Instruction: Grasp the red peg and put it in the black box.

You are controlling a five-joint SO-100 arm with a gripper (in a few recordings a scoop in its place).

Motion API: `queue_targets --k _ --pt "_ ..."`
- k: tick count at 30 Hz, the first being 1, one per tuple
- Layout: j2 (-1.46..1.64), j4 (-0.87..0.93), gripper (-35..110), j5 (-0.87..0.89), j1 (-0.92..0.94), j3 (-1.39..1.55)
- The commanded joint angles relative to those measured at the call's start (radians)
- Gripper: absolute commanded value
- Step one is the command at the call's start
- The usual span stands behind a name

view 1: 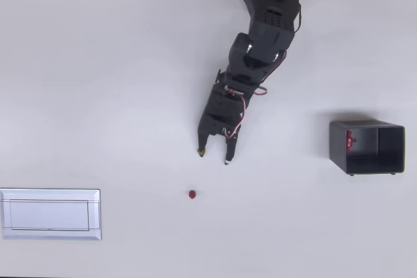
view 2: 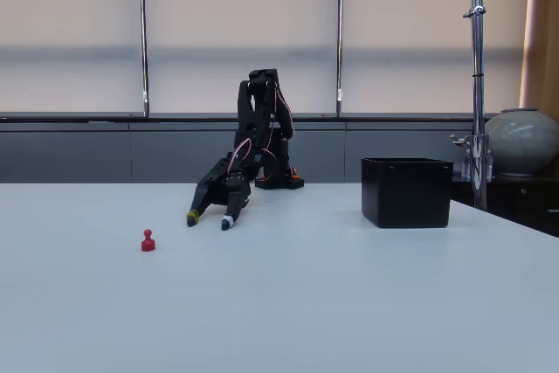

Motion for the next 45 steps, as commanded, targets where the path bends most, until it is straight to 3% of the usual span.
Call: queue_targets --k 1,16,27,45 --pt "0.057 0.049 25 0.000 0.032 0.138" --pt "0.232 0.057 25 0.006 0.051 0.399" --pt "0.336 0.247 25 -0.003 0.074 0.664" --pt "0.430 0.357 25 -0.002 0.078 0.857"
